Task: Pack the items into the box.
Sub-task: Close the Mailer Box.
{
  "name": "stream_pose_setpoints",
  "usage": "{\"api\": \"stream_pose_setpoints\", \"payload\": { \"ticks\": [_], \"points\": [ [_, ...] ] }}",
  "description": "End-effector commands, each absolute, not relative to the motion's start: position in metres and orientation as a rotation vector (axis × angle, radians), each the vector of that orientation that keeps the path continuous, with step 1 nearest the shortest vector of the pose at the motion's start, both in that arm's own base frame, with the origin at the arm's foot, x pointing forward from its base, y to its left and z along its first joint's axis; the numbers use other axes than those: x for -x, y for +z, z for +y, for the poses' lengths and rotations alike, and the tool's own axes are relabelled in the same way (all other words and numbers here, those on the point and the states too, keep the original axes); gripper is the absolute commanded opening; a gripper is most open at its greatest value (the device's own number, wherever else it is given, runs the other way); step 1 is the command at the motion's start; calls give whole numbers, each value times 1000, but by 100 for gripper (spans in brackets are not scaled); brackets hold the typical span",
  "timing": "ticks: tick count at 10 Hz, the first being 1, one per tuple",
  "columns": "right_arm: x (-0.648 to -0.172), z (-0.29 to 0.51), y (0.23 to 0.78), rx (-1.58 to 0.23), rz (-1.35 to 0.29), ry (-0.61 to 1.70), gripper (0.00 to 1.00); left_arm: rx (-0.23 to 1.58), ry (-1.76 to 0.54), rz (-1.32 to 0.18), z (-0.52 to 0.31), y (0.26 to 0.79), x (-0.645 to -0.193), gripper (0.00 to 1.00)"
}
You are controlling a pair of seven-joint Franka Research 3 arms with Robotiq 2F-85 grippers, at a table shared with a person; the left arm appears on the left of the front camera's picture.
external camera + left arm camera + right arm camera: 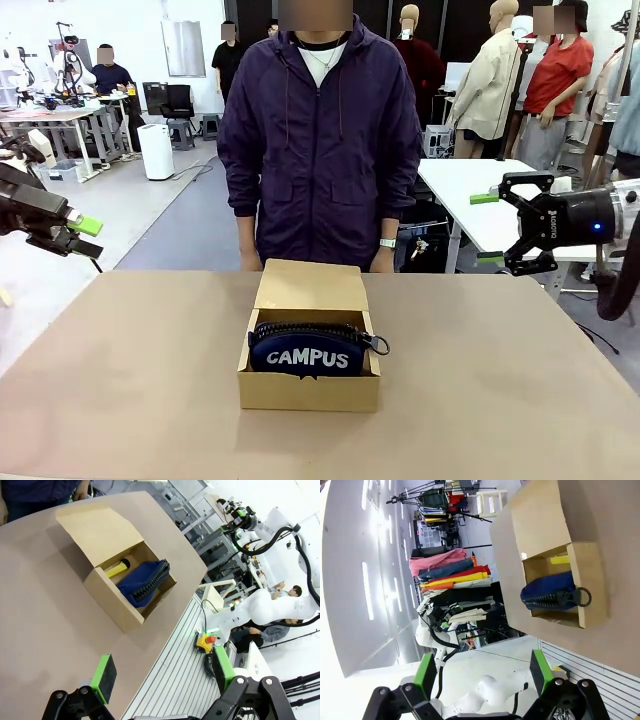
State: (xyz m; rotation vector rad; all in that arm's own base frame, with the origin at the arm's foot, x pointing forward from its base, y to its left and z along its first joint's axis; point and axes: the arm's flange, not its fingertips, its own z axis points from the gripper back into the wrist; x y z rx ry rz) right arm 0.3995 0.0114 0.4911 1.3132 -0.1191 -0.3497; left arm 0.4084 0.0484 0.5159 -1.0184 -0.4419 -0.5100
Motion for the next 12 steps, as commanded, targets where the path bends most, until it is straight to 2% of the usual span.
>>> {"api": "stream_pose_setpoints", "payload": {
  "ticks": [1,12],
  "points": [
    [-404,5,495,-1309,-117,-338,100,1019,-522,-437,50,518,-406,100],
    [-404,5,495,-1309,-117,-338,100,1019,-522,-437,50,518,-406,100]
  ]
}}
